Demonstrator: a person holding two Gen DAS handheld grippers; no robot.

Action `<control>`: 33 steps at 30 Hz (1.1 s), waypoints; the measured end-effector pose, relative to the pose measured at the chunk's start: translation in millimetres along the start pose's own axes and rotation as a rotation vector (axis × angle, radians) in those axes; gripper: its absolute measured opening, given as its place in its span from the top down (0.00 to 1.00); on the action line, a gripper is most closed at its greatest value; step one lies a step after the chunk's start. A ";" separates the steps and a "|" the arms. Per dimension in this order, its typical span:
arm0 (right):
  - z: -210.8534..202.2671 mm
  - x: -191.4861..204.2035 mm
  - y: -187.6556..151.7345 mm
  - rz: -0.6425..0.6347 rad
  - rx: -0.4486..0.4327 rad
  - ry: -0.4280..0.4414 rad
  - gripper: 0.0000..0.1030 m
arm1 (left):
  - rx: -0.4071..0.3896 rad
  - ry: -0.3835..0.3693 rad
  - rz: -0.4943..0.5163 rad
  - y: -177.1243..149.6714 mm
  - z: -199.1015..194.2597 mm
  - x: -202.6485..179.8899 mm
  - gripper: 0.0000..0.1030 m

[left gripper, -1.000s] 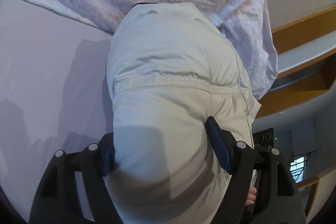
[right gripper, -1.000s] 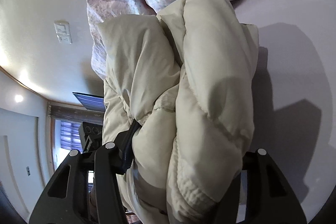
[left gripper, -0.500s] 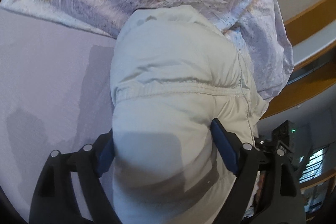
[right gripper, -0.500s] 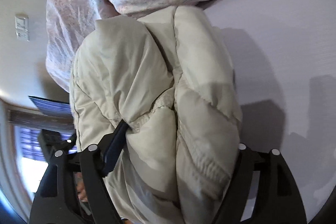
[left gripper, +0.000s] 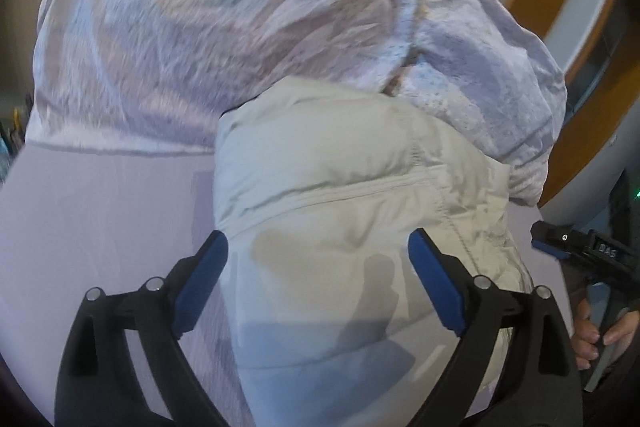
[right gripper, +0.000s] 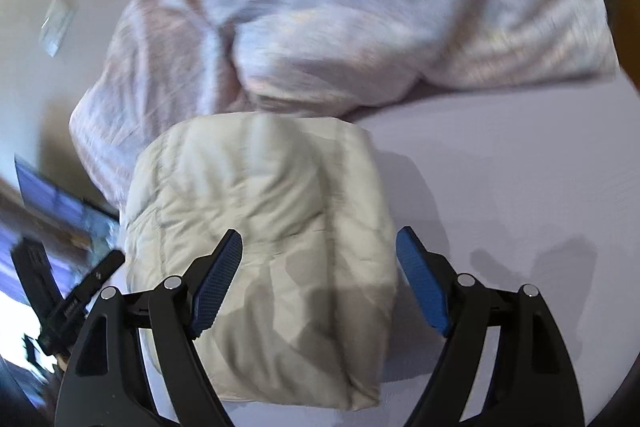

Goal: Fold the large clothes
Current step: 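Press both open grippers down on the jacket bundle's collar end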

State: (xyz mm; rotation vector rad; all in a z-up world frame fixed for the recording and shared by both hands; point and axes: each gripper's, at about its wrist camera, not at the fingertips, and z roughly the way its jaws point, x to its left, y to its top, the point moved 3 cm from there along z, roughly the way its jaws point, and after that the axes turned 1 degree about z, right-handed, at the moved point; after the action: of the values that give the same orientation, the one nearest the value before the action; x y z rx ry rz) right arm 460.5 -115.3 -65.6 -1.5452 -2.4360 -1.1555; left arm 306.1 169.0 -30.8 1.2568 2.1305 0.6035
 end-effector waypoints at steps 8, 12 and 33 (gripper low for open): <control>23.0 64.5 2.8 -0.223 -0.088 -0.063 0.42 | -0.014 0.102 0.134 -4.3 -0.2 -28.1 0.09; 40.4 71.8 5.3 -0.252 -0.107 -0.091 0.49 | 0.000 0.128 0.143 -7.6 2.7 -29.1 0.09; 77.2 43.6 -0.9 -0.172 -0.066 -0.154 0.49 | 0.093 0.156 0.141 -22.5 50.0 -29.7 0.02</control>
State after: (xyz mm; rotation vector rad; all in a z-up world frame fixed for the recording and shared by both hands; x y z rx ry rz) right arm 464.3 -35.8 -104.6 -1.5206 -2.7036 -1.1963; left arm 337.6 136.8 -73.8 1.4634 2.2317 0.6897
